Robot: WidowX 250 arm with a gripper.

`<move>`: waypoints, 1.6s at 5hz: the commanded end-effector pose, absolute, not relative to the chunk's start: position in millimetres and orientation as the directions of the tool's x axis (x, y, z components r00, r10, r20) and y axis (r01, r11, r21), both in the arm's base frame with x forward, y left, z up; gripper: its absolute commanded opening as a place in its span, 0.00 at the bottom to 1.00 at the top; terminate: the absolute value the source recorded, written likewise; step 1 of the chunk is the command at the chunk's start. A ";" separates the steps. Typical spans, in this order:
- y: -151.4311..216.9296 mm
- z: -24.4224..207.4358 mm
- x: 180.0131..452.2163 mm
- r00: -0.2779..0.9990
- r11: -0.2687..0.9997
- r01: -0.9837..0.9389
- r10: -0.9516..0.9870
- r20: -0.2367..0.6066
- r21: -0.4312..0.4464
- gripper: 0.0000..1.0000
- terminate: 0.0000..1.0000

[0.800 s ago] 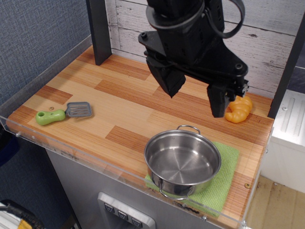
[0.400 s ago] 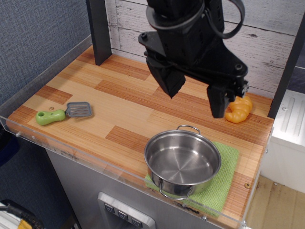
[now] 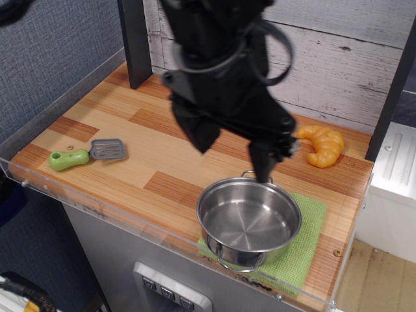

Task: Move pot to left of green cloth.

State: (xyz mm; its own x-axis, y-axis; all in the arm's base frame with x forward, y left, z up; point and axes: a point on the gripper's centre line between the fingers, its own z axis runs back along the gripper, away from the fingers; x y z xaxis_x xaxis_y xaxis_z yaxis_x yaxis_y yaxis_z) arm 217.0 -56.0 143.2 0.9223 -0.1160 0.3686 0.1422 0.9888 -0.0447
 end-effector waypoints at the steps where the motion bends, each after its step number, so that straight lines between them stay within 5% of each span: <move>1: -35.8 131.1 210.5 0.924 0.997 0.061 -0.039 0.381 -0.048 1.00 0.00; 6: -17.9 73.8 222.3 0.958 0.996 -0.085 0.084 0.273 -0.008 1.00 0.00; 8: -31.4 53.2 228.9 0.943 0.991 -0.128 0.133 0.306 -0.037 1.00 0.00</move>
